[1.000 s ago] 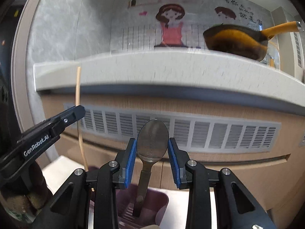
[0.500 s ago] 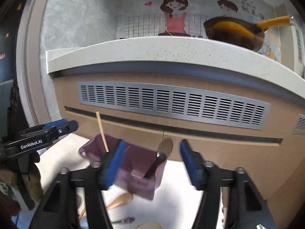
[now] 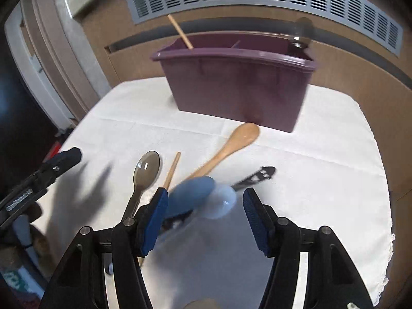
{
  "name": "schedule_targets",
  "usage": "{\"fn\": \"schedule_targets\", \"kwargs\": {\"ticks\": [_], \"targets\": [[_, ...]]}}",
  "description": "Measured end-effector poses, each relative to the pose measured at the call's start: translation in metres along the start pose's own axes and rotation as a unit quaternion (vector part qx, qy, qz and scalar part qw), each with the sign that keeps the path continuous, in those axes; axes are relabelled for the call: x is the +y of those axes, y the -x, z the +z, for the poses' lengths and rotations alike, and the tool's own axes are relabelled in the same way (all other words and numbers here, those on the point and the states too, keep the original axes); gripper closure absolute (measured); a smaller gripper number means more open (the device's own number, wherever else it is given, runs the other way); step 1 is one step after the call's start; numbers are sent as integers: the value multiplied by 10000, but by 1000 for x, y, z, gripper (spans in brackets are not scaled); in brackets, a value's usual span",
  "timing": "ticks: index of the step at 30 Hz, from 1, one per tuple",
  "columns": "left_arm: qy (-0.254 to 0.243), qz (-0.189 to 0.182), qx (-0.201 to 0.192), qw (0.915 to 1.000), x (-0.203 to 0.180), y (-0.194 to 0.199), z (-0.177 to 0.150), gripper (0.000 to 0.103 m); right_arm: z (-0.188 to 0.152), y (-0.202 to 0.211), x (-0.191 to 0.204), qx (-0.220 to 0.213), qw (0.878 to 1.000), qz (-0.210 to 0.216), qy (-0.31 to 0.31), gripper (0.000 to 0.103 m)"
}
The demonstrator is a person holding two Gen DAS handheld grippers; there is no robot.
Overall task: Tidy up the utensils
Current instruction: 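Lower both utensils into the maroon caddy and open both tools, then grasp the white ball handle of the metal scoop with the left tool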
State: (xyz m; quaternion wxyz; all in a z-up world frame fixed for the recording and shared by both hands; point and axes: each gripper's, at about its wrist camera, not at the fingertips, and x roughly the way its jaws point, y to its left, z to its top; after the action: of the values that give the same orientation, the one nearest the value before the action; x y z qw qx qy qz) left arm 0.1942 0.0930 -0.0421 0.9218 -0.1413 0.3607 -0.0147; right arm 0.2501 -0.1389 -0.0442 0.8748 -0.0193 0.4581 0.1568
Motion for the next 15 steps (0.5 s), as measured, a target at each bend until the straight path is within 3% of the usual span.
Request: {"fn": "schedule_targets", "kwargs": {"ticks": [3,6,9,11,15], "targets": [[43,-151,135,9998,-1,-4,3,41,11,-15,17,205,9992,-108,335,47],[-47,-233,376,9990,-4,-11,0,41,1,-16,21,162,9962,-361,773,50],[-81,-446,649,9969,-9,-21,-5,41,-9,-6,5,149,9940,-417,995,51],[-105,-556,758,9955,-14,-26,-8,41,-16,0,-12,109,9913,-734,1086,53],[-361,-684,917,9928,-27,-26,-11,41,-18,8,-47,77,9910,-1093,771,57]]}}
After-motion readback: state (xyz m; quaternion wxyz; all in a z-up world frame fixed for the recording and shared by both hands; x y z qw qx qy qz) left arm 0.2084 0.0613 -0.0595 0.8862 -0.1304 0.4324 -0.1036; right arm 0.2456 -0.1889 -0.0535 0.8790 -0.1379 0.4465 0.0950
